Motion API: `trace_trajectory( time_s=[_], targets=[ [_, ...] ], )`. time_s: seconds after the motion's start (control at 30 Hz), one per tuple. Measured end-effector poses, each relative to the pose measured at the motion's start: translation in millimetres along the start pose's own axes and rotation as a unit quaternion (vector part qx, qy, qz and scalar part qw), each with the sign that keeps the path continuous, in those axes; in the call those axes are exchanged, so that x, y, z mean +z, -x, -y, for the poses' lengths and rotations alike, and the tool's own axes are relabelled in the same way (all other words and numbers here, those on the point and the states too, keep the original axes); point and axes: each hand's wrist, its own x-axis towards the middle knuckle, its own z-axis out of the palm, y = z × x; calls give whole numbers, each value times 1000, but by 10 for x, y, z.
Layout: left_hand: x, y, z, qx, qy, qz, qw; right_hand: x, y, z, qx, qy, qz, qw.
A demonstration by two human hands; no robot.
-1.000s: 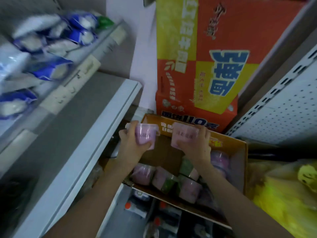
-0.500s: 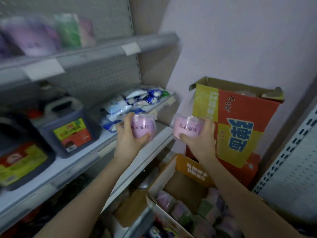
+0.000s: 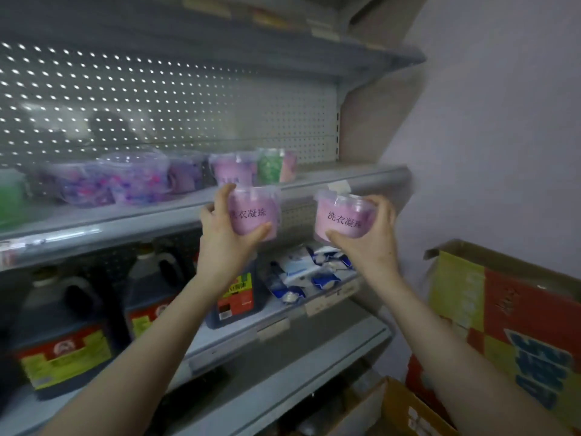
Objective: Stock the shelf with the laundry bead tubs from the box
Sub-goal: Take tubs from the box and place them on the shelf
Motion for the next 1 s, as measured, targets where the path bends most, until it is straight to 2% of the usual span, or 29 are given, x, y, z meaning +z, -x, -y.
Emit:
trace_trajectory(
  time_s=[0.2, 0.43, 0.53, 1.0],
  targets=[
    [-425, -394, 61, 22, -44, -55, 997, 476, -304, 377, -44, -12, 44, 998],
    [-521, -772, 286, 6, -76, -65, 995, 1032, -642, 554, -103, -29, 76, 991],
    [-495, -951, 372, 23, -75, -74, 994, 1236, -803, 561, -107, -17, 83, 991],
    [-204, -1637, 882, -5, -113, 4, 994, 1960, -1364, 372, -115, 48, 118, 985]
  ],
)
